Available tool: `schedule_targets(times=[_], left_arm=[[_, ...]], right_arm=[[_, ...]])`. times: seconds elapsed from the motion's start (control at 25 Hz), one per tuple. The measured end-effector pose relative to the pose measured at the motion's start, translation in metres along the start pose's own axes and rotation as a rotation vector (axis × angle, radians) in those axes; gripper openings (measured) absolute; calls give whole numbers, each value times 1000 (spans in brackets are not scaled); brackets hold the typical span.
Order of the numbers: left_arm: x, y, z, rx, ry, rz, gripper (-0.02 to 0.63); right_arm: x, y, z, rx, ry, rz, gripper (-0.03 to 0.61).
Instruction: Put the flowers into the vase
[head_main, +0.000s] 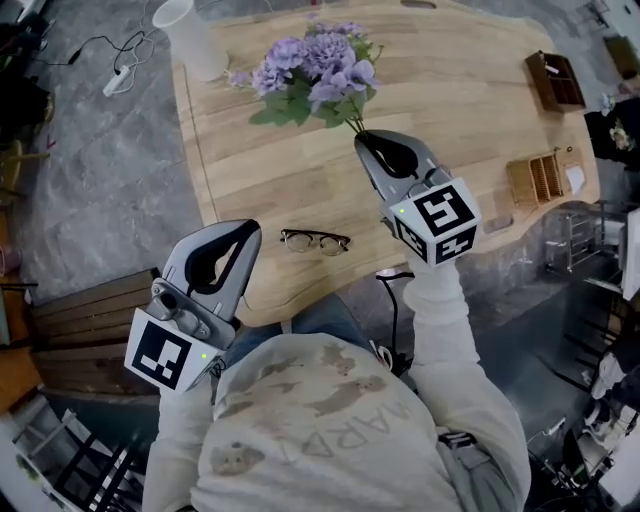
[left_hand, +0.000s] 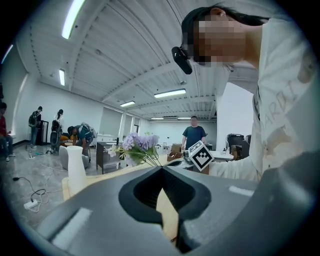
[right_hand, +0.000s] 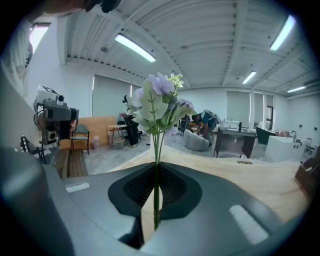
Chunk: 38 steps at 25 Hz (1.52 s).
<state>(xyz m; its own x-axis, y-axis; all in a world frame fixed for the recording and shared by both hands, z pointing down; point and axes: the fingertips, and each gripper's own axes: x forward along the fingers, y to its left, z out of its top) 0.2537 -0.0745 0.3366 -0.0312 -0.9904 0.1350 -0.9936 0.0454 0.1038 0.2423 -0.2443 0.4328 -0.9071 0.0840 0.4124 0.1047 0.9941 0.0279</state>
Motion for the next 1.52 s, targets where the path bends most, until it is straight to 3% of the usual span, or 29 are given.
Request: schedule_targets(times=[0.28,0.44,1.04,1.52], left_arm=[[-7,1,17,12,-20,21,0],[-17,5,18,29,-17,35,0],[-148,72,35,69,-75,-51,0],[-218,130,43,104,-105,-93,0]], right_arm=[[-15,20,47,-15,-216,25,37],[-20,31,63,18,-286,36,37],[4,154,145,58,-416,-65,37],[42,204,181,125,-496,-139,37]])
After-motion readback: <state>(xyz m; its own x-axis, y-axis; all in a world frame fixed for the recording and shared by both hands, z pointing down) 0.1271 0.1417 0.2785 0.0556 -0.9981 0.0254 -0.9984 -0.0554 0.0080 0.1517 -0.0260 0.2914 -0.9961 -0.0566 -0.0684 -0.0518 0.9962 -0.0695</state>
